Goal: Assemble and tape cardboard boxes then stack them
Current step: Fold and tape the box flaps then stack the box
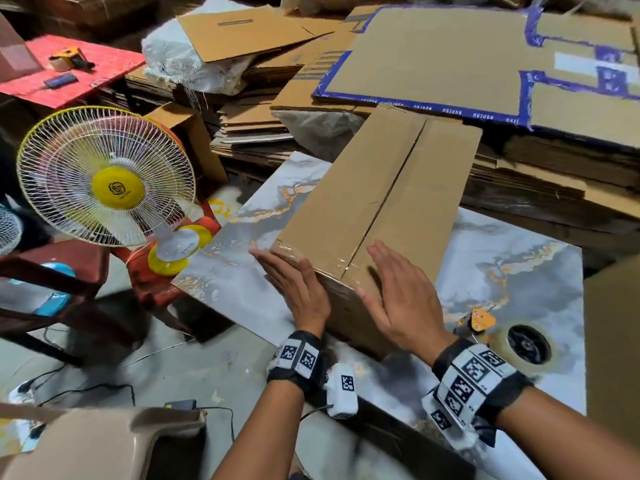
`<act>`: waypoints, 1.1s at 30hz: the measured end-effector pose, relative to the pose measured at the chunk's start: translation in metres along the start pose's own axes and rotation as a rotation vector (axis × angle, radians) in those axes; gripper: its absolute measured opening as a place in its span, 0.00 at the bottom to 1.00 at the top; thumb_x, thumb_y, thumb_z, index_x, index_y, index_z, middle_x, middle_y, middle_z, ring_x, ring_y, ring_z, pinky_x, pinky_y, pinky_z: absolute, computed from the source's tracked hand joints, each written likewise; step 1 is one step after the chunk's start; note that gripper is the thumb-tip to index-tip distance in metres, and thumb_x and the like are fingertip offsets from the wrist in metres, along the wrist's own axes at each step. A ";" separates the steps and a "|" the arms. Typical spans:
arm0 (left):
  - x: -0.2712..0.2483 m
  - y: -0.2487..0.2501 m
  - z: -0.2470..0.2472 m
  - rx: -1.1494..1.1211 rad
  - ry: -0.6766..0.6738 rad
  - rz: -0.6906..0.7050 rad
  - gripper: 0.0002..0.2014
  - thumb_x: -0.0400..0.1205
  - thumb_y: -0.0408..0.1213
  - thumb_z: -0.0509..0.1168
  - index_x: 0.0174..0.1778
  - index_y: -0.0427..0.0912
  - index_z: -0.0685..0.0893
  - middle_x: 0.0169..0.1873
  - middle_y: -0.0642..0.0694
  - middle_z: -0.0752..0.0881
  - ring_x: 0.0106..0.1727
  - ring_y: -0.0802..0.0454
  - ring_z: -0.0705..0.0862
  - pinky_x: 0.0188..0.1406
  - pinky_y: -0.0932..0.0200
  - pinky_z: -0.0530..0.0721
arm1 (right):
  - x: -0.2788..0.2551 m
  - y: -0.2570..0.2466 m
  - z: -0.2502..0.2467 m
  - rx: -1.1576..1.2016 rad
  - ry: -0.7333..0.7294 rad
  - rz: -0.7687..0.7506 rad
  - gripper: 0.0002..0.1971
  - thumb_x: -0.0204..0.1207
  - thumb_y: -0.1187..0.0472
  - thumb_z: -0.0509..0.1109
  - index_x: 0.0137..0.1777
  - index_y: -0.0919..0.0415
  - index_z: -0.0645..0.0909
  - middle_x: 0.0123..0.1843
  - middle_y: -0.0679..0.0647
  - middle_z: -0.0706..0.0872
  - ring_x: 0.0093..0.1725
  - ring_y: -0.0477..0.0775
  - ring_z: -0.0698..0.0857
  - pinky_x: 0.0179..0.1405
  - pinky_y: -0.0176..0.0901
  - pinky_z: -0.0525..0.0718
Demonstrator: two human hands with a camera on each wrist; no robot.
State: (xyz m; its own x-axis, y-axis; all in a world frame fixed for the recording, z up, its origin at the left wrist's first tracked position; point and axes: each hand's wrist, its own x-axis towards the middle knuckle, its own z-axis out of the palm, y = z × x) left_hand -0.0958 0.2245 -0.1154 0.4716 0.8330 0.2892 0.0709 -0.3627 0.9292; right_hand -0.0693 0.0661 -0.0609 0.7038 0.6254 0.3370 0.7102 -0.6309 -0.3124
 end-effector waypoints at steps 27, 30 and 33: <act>0.108 0.028 -0.029 0.632 -1.022 1.237 0.50 0.80 0.77 0.48 0.85 0.37 0.65 0.84 0.35 0.68 0.85 0.36 0.65 0.79 0.30 0.67 | -0.021 0.014 0.006 -0.227 -0.022 0.055 0.34 0.88 0.36 0.48 0.68 0.62 0.84 0.72 0.62 0.84 0.71 0.65 0.83 0.73 0.58 0.66; 0.106 0.030 -0.028 0.647 -1.033 1.243 0.52 0.78 0.78 0.51 0.83 0.36 0.68 0.82 0.35 0.70 0.85 0.36 0.66 0.78 0.30 0.69 | -0.023 0.013 -0.005 -0.268 -0.110 0.006 0.33 0.87 0.35 0.52 0.72 0.61 0.81 0.76 0.62 0.81 0.75 0.64 0.80 0.76 0.61 0.69; 0.105 0.031 -0.028 0.670 -1.043 1.250 0.54 0.76 0.80 0.49 0.83 0.36 0.69 0.82 0.34 0.71 0.84 0.36 0.67 0.78 0.30 0.69 | -0.029 0.007 -0.014 -0.280 -0.198 0.034 0.34 0.84 0.35 0.54 0.81 0.57 0.73 0.84 0.58 0.71 0.84 0.61 0.68 0.82 0.61 0.62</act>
State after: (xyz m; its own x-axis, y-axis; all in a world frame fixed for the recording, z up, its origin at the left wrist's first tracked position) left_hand -0.0686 0.3127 -0.0493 0.8163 -0.5469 0.1859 -0.5503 -0.8341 -0.0380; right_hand -0.0848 0.0372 -0.0604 0.7363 0.6613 0.1434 0.6730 -0.7376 -0.0549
